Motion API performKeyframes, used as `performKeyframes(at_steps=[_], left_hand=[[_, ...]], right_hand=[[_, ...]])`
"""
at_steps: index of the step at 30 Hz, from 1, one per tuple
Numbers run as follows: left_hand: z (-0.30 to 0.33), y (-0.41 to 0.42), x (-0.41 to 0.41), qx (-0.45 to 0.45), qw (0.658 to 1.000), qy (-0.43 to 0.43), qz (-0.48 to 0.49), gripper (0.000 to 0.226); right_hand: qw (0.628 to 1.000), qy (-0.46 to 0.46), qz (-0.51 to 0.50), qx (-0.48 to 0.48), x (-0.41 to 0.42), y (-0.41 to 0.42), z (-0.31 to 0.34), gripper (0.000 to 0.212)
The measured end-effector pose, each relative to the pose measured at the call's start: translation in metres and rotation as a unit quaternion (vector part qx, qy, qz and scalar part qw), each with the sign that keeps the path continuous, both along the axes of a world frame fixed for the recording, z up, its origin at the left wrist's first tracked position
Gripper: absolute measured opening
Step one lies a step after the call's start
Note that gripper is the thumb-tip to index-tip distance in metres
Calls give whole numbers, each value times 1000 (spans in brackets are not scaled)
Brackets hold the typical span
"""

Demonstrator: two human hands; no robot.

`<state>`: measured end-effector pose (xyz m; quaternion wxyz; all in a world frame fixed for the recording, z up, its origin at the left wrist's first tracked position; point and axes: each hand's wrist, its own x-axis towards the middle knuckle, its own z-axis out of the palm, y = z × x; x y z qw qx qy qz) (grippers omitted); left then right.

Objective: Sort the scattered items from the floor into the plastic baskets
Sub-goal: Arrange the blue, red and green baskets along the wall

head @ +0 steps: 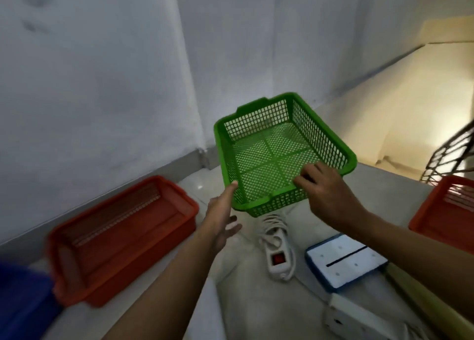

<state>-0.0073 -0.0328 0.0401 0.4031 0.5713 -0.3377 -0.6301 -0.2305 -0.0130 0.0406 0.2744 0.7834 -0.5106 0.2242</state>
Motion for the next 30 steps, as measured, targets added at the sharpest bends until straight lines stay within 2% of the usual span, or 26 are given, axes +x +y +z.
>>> performKeyframes(at_steps=[3, 5, 7, 9, 11, 13, 18, 22, 25, 30], left_hand=[[15, 1, 55, 19, 999, 34, 27, 51], [18, 10, 93, 42, 996, 67, 42, 36], [14, 23, 122, 42, 995, 58, 76, 15], [8, 33, 143, 22, 988, 56, 144, 10], [5, 36, 153, 10, 976, 74, 206, 13], [2, 35, 155, 9, 961, 110, 254, 5], [-12, 31, 156, 18, 921, 192, 340, 34], [-23, 22, 156, 24, 899, 216, 379, 35], [-29, 14, 154, 20, 896, 249, 367, 38], [-43, 12, 149, 35, 937, 270, 220, 44]], right_hand=[[995, 33, 94, -18, 30, 5, 24, 21], [990, 44, 129, -34, 51, 6, 38, 32], [990, 36, 133, -38, 75, 4, 45, 31], [996, 7, 89, -19, 108, 1, 48, 19], [995, -54, 43, 75, 144, 0, 47, 43], [980, -84, 39, 178, 174, 5, 41, 57], [930, -42, 76, 357, 235, 19, 10, 47], [913, -31, 71, 401, 260, 13, -13, 56], [911, 6, 48, 409, 262, -1, -24, 77], [889, 9, 7, 457, 252, -25, -41, 87]])
